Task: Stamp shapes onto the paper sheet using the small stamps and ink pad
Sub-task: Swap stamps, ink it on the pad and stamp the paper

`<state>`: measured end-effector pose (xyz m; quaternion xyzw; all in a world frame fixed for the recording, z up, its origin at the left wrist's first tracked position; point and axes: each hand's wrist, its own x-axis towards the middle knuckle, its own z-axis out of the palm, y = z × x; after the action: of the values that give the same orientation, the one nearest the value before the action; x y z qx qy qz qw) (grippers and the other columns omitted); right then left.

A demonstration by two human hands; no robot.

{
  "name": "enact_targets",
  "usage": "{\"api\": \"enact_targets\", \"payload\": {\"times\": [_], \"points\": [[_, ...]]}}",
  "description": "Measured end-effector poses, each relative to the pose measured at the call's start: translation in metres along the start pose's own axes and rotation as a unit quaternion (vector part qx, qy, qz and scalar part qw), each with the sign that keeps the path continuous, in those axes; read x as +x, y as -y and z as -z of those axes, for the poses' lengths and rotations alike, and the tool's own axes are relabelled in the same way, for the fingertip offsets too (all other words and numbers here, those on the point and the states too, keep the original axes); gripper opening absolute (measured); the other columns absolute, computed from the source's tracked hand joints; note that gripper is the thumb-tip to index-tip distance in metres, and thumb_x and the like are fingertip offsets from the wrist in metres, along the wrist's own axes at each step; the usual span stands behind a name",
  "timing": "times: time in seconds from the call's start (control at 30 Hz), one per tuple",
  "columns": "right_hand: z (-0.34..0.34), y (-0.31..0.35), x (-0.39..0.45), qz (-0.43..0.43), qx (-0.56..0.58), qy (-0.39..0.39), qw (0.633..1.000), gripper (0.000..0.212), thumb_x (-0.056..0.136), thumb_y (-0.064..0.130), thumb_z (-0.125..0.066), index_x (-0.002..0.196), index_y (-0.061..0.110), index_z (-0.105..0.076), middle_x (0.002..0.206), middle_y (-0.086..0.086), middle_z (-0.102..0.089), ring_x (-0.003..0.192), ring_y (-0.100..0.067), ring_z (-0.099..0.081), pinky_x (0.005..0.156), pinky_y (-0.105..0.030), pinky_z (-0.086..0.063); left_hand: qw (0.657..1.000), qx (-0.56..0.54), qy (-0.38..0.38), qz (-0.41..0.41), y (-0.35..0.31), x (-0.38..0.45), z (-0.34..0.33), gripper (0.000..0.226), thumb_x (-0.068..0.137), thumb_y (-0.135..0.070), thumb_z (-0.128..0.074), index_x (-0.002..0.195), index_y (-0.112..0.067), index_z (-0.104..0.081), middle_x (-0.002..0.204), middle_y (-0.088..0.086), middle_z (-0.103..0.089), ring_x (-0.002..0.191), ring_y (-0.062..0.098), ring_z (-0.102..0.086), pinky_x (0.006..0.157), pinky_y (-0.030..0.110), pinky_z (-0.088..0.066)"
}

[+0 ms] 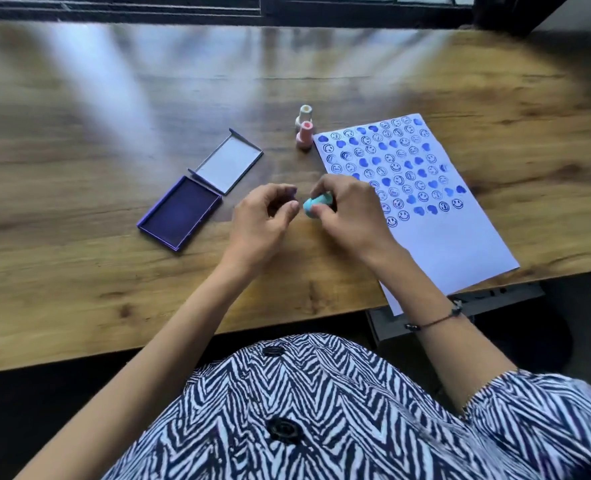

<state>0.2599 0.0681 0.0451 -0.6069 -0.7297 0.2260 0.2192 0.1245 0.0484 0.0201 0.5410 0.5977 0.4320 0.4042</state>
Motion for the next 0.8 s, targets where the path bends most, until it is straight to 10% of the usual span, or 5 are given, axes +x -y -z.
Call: {"api": "enact_targets", "payload": {"times": [0.13, 0.3, 0.6, 0.8], "points": [[-0.007, 0.004, 0.013, 0.074, -0.2, 0.05, 0.976, 0.017, 0.087, 0.013, -0.052, 0.103, 0.007, -0.053, 0.107, -0.016, -0.057, 0.098, -0.037, -0.056, 0.076, -0.04, -0.046, 0.998, -0.014, -0.051, 0.015, -0.005, 0.003, 0.016, 0.024, 0.086, -0.011, -0.062, 0.109, -0.006, -0.063, 0.104, 0.007, -0.068, 0.087, 0.008, -0.06, 0.083, 0.019, -0.048], [0.011, 0.013, 0.036, 0.075, -0.19, 0.03, 0.979, 0.048, 0.083, 0.036, -0.06, 0.123, 0.013, -0.045, 0.108, -0.018, -0.061, 0.101, -0.036, -0.056, 0.078, -0.042, -0.047, 0.996, -0.048, -0.074, 0.026, -0.001, 0.001, 0.02, 0.023, 0.085, -0.01, -0.063, 0.108, -0.007, -0.064, 0.099, 0.002, -0.066, 0.072, -0.013, -0.058, 0.073, 0.005, -0.046], [-0.008, 0.01, 0.116, 0.073, -0.243, 0.046, 0.966, 0.022, 0.081, 0.01, -0.054, 0.103, 0.007, -0.06, 0.113, -0.022, -0.06, 0.103, -0.04, -0.057, 0.083, -0.039, -0.048, 0.994, -0.069, -0.078, 0.038, 0.001, -0.005, 0.021, 0.019, 0.086, -0.008, -0.062, 0.105, -0.007, -0.065, 0.092, -0.002, -0.065, 0.068, -0.017, -0.056, 0.067, 0.002, -0.043], [0.006, 0.018, 0.098, 0.035, 0.053, 0.126, 0.99, 0.011, 0.072, 0.005, -0.068, 0.082, 0.001, -0.068, 0.074, -0.013, -0.071, 0.052, -0.009, -0.058, 0.063, -0.033, -0.052, 0.987, -0.115, -0.096, 0.059, -0.001, -0.004, 0.026, 0.023, 0.085, -0.008, -0.062, 0.109, -0.008, -0.062, 0.092, 0.0, -0.064, 0.08, 0.001, -0.059, 0.078, 0.012, -0.049]]}}
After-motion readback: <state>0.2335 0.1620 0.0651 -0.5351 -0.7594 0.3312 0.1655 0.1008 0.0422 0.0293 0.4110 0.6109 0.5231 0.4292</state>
